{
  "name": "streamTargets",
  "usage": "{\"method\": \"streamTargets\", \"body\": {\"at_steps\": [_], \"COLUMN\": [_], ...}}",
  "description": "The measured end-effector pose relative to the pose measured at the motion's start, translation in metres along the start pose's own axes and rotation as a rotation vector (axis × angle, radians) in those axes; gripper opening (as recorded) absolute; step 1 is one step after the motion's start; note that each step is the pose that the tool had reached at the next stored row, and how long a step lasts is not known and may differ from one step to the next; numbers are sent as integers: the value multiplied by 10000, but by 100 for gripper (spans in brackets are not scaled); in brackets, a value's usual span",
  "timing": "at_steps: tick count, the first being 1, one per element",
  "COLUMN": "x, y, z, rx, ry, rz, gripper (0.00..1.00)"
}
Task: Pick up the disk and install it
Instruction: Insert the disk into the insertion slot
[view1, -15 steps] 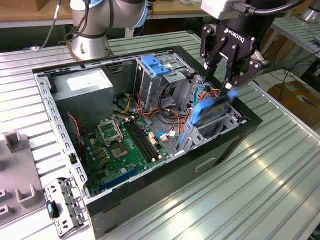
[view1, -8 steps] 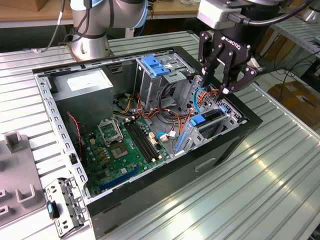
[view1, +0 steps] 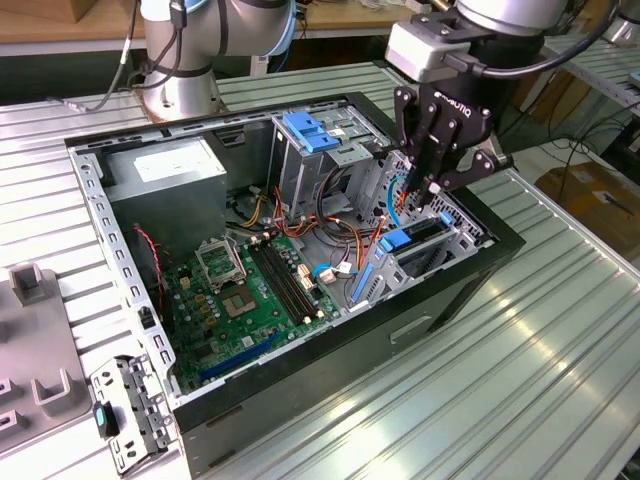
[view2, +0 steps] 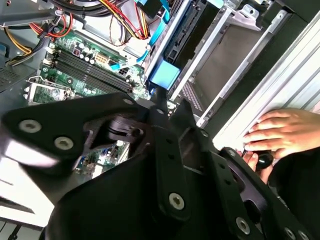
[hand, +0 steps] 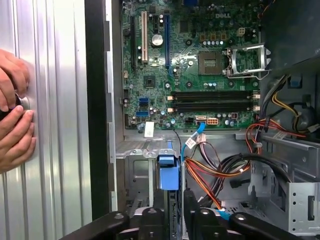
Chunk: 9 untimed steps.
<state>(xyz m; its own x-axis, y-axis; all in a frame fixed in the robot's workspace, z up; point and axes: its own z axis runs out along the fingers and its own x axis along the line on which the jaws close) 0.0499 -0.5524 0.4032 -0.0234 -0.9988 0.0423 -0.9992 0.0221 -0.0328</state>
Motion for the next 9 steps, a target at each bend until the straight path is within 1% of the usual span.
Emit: {"method": "streamTargets", "body": {"at_steps": [3,8,9], "x": [-3,-6,-8], "y": [2,4,5], "z": [68,165,203], "rx": [0,0,0], "ry": [1,1,1], "rz": [0,-1,0], "gripper": [12,11,11]}}
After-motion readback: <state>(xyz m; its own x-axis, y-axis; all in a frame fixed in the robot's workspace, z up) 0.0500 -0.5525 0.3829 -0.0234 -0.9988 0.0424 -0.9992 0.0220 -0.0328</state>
